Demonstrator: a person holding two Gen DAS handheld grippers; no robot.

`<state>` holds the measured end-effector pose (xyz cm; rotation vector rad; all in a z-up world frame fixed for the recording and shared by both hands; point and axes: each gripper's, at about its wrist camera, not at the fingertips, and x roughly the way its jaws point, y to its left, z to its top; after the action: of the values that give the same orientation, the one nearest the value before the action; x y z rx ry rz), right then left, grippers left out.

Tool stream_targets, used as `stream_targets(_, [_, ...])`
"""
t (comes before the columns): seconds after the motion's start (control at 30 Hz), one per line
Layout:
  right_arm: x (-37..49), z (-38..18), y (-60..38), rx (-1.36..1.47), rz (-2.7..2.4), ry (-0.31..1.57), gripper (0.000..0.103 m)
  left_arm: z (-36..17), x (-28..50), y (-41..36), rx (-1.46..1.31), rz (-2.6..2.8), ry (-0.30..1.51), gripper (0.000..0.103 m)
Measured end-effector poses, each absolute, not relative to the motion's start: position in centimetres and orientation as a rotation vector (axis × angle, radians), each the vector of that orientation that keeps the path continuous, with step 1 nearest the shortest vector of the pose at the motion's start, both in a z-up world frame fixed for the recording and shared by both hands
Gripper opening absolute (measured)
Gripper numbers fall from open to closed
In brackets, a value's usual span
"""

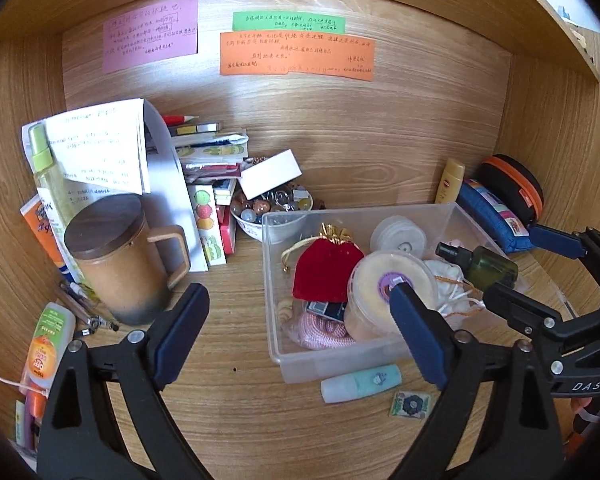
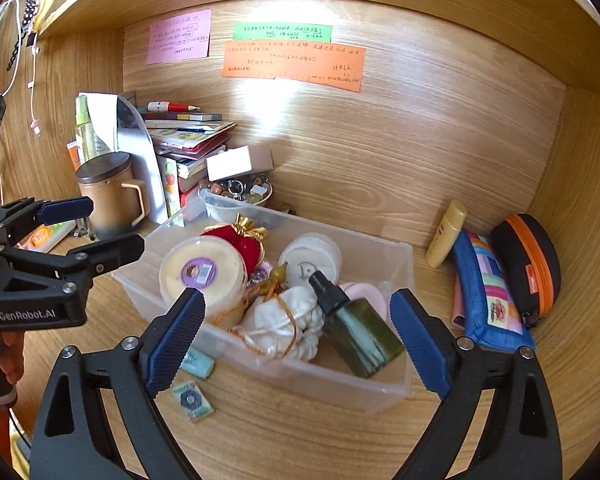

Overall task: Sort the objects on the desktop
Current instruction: 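Withdraw both tools toward the light blue roll-on bottle and green dotted tile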

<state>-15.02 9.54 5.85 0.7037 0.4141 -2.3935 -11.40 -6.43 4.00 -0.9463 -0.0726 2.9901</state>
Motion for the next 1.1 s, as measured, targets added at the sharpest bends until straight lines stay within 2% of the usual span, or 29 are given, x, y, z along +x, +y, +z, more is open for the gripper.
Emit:
stream_targets(0.27, [-12.8, 5.1, 10.4, 0.733, -2.349, 0.399, 0.094, 2.7, -10.3, -7.5, -1.025, 2.943, -0.182, 0.095])
stream_targets(0.43, [-11.3, 3.6, 10.2, 0.759, -2.331, 0.425, 0.094, 1.5, -9.7, -8.1, -1.081, 2.941, -0.175, 0.095])
stream_targets(0.73, [-11.4, -0.8, 9.2, 0.954, -2.231, 0.366, 0.094, -0.9, -8.9, -9.0, -1.155, 2.864, -0.256, 0.095])
stream_targets(0.97, [-11.3, -2.8, 7.2, 0.989, -2.173, 0.439, 0.091, -2.4, -9.0, -9.8, -1.188, 2.822, -0.323, 0.095])
stream_targets(1.03, [-11.2, -3.2, 6.7, 0.994, -2.154, 0.463, 0.088, -2.5, -8.9, -9.7, -1.183, 2.828, -0.31, 0.095])
stream_targets(1.1, [-11.2, -3.4, 6.3, 0.997, -2.141, 0.486, 0.08, -2.7, -8.9, -9.7, -1.187, 2.831, -0.301, 0.095])
